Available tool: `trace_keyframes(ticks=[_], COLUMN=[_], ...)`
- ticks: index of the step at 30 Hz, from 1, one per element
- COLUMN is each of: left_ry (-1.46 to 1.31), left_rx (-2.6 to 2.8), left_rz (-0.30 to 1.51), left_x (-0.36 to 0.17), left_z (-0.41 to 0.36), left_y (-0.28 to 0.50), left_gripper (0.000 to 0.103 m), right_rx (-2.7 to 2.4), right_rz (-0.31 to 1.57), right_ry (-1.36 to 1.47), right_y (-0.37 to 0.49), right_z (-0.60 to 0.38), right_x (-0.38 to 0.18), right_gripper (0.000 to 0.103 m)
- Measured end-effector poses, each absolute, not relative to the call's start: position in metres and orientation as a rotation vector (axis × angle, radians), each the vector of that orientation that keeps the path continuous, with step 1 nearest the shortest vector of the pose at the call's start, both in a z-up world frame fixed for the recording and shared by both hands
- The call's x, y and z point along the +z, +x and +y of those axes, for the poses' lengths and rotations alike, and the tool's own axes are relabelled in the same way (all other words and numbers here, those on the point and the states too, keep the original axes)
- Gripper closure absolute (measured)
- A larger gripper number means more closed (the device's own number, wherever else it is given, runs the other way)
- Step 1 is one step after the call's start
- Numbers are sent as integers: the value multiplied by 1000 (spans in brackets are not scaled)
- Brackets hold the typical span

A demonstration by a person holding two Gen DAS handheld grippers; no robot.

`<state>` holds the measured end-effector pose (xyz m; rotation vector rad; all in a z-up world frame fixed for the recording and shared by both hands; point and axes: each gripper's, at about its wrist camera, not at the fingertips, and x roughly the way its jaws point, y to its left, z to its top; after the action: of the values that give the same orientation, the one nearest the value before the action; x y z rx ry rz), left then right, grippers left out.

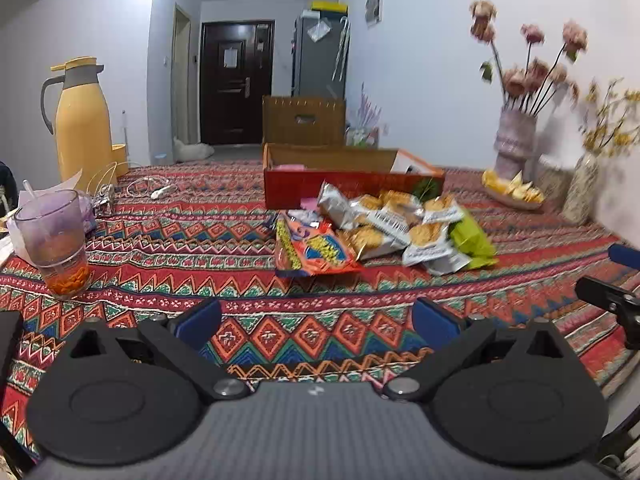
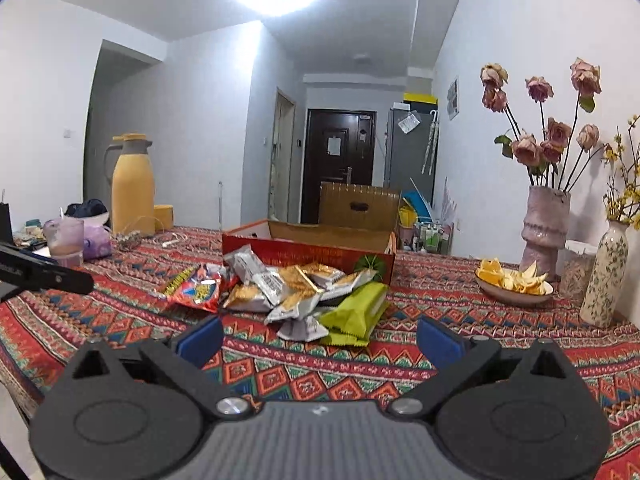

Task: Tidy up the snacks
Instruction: 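Move both tools back toward the snack pile, then grasp the orange-blue chip bag with the left tool while the right tool grasps a cracker packet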

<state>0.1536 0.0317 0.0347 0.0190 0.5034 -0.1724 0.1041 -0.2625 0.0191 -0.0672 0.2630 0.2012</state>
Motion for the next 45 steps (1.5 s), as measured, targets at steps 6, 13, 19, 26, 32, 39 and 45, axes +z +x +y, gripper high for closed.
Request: trace_keyframes(ticks=[6, 13, 19, 26, 32, 39, 45], left_ry=[4, 68, 109, 98, 26, -9, -47], left_rx=[-167, -156, -174, -165, -179, -210, -195], left_rz=[534, 568, 592, 620, 641, 676, 666], left_x=[27, 26, 20, 6, -10, -26, -28], left_z=[21, 15, 1, -4, 8, 10, 18], left_y=[184, 243, 304, 360, 375, 387, 387], left_gripper=[0, 0, 0, 5, 29, 26, 39], right_rx=[234, 245, 254, 276, 226, 170, 175], right_rz=[332, 455, 480, 539, 579, 618, 632], right_ry=[-56, 99, 84, -46, -206, -200, -116], right_y=[128, 175, 220, 291, 323, 344, 349], right_z=[-261, -271, -259, -216, -177, -172, -182], right_x=[6, -2, 1, 6, -14, -29, -27], right_gripper=[2, 16, 26, 36, 40, 40, 40])
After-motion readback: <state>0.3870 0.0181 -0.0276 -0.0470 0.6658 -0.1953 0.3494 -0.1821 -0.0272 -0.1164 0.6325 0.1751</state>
